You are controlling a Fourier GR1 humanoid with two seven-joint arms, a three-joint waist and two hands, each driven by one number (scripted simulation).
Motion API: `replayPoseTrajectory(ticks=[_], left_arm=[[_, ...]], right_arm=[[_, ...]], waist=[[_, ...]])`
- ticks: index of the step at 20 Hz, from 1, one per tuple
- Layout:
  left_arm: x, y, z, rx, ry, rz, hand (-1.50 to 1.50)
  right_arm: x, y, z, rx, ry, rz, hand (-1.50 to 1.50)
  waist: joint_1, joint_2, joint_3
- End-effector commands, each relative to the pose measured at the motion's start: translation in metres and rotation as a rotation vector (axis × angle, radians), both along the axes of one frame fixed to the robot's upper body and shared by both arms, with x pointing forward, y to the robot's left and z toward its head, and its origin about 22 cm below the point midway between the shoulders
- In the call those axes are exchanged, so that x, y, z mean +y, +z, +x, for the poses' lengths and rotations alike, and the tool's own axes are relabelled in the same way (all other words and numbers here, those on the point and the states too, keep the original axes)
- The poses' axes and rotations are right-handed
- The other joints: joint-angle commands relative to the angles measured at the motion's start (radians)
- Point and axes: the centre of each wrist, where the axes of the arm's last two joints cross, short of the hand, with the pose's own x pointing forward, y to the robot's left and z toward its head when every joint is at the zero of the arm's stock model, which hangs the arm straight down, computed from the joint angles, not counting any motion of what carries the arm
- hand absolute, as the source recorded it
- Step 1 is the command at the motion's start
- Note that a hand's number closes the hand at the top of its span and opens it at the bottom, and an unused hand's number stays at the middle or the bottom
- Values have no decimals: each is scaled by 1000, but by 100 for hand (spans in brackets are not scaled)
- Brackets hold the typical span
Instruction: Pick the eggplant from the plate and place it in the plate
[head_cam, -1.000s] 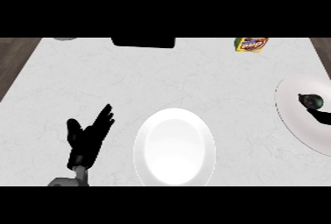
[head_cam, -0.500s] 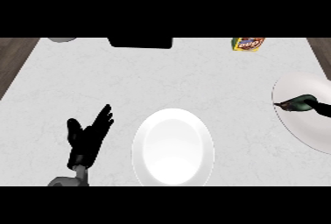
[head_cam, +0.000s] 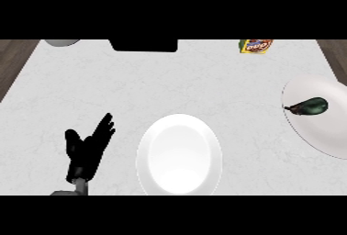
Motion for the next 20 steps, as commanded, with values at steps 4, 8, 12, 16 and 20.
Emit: replayPoseTrajectory(ticks=[4, 8, 12, 16, 20], left_arm=[[3, -1, -1, 6, 11, -1, 0], [14, -1, 2, 1, 8, 10, 0], [9, -4, -8, 13, 20, -11, 0], [5, -5, -14, 3, 28, -5, 0], [6, 0, 17, 3, 19, 5, 0]], right_arm=[[-30, -3, -45, 14, 160, 46, -150], [-51, -5, -90, 25, 220, 33, -150], [-44, -28, -111, 96, 226, -27, -150], [-42, -32, -113, 121, 219, -57, -150], [-47, -39, -140, 130, 233, -55, -150]], waist=[[-7, -4, -1], [-20, -7, -2], [-17, -10, -3], [-20, -11, -3], [-26, -10, -3]])
